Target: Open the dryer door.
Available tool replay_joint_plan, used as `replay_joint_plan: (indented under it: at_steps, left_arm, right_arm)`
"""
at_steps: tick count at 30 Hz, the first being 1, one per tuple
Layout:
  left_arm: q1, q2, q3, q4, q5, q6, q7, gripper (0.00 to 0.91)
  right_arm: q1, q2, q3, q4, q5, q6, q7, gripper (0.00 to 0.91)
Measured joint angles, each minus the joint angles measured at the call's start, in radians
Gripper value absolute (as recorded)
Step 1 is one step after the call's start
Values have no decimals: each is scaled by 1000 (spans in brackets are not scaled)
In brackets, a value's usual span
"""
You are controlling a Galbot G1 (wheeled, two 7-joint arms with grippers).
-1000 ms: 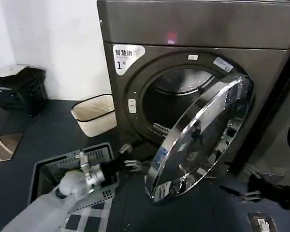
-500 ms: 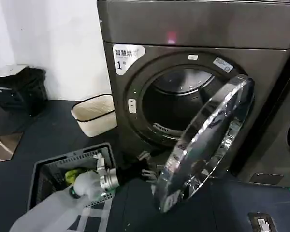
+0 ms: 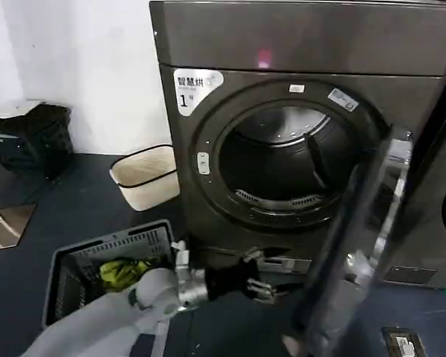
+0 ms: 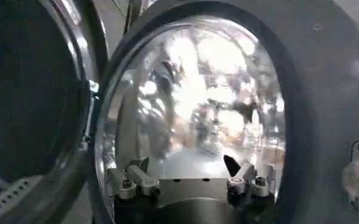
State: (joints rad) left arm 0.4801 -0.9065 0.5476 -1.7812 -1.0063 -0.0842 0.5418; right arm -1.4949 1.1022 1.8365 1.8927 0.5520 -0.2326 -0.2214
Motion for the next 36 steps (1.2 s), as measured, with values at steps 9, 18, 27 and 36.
replay_joint_plan:
  at_steps: [9,18,27,36]
  left_arm:
    - [-126,-115,137,65,-21,8,-53,907]
    - [-214,-273,243,179,-4,-3,-102,907]
    - [-259,-414,286,290,9,-18,-134,907]
    - [-308,-513,327,374,37,-52,-185,907]
  right_arm:
    - [-32,-24,150,-58,-70,-53,95,907]
    - [-72,-34,264,-112,-75,-61,86,907]
    - [-70,-42,299,-134,-96,-66,82,907]
    - [-68,-46,295,-146,-98,-60,77,907]
